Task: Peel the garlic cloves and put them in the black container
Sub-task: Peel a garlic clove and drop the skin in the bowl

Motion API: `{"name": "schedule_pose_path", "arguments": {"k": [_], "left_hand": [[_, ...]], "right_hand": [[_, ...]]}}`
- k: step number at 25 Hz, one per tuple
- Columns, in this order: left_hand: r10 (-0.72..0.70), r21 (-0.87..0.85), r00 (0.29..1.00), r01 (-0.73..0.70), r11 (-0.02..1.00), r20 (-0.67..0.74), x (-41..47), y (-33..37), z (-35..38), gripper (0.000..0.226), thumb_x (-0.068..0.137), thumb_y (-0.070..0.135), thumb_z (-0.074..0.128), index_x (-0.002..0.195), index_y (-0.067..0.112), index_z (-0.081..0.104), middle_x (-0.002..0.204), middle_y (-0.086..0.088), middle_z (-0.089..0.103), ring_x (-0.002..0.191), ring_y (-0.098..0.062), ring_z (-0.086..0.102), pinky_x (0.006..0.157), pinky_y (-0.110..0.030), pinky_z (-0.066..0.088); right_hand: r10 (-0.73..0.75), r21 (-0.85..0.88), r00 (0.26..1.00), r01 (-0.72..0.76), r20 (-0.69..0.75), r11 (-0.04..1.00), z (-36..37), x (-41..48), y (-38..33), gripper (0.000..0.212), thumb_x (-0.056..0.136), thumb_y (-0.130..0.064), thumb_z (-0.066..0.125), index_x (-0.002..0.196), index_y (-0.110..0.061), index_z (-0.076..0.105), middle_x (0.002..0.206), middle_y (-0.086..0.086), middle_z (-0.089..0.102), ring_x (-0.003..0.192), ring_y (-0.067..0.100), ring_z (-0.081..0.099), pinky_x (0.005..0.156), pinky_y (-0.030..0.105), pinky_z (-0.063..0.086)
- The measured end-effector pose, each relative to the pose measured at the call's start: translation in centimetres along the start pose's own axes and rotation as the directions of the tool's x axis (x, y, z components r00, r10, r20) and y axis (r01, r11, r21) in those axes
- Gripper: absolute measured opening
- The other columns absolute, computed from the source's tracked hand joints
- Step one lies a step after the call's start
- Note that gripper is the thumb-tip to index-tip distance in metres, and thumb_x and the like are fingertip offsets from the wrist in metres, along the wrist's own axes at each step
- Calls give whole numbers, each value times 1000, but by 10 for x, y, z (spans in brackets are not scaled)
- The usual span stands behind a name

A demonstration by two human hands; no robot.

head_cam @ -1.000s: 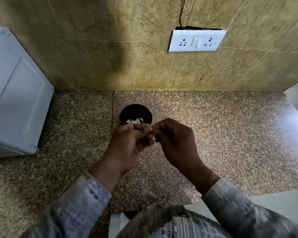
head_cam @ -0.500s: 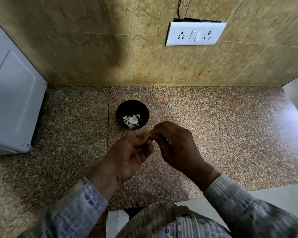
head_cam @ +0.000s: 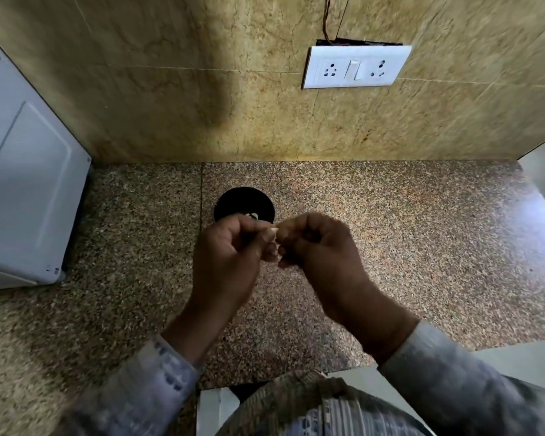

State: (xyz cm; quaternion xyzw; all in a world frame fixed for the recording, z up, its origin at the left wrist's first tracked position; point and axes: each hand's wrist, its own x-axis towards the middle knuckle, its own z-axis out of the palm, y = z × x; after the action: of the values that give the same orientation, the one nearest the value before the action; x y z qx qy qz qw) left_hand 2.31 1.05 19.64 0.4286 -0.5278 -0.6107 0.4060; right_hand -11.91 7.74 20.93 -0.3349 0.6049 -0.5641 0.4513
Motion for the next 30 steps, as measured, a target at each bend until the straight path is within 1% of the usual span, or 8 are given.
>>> {"name": "schedule_pose_path", "arguments": {"k": [2,3,5,7,10,14,22,30], "left_hand": [[450,370,883,-466,804,133,3,-1,-8,4,93,-1,71,92,2,73,92,-3,75,85,-9,69,77,-17,53],[423,306,897,-442,843,128,5,-1,-7,4,93,0,70,92,3,72,91,-2,75,84,-9,69,76,-17,53],[5,-95,1000,-5,995,8,4,8,0,9,94,-1,67,89,5,71,82,-5,74,71,-12,69,66,-23,58],[-382,-439,896,444,781,227,2,16,0,16,93,-4,60,86,5,71,77,-7,70,63,-13,66,57,-23,57],[-318,-394,936,351,850,148,-1,12,-2,19,93,-2,62,84,9,74,77,-8,71,67,-15,67,58,-23,57],[102,-86,994,-104,991,-34,-7,4,-2,18,91,3,72,90,20,78,87,-9,78,80,-27,75,74,-39,62],[-66,-101,996,71,992,52,-5,7,-12,11,95,7,67,89,10,76,77,-9,75,70,-19,69,66,-32,59],[174,234,977,-198,952,120,-4,3,-21,15,96,11,71,95,26,75,85,8,75,75,-10,72,68,-28,58]], "right_hand": [[383,474,912,-406,149,781,10,-2,-7,20,102,1,51,91,-4,66,78,7,65,68,12,59,56,20,54],[309,279,946,-323,94,904,11,-2,-3,18,102,0,53,92,-4,67,80,7,66,69,13,60,57,21,55],[-308,-384,950,264,-57,885,10,-3,-2,9,99,-3,64,95,-6,71,86,4,71,75,16,66,65,25,55],[-591,-588,793,552,150,592,-3,3,0,3,96,-1,70,96,-3,72,91,4,71,80,16,68,71,23,53],[-267,-130,963,260,-42,957,9,-1,-12,5,95,3,68,96,-1,71,83,6,73,73,14,70,66,23,55],[290,479,953,-293,82,827,19,-10,-18,11,98,2,59,94,-4,68,77,8,69,68,12,67,62,22,57],[-257,-317,965,229,-49,920,13,-11,-5,12,88,-5,79,94,-14,74,81,4,76,72,25,75,66,49,62],[-81,-109,997,80,-3,991,14,-9,-11,37,88,6,74,120,-13,72,85,11,78,81,29,76,73,34,61]]}}
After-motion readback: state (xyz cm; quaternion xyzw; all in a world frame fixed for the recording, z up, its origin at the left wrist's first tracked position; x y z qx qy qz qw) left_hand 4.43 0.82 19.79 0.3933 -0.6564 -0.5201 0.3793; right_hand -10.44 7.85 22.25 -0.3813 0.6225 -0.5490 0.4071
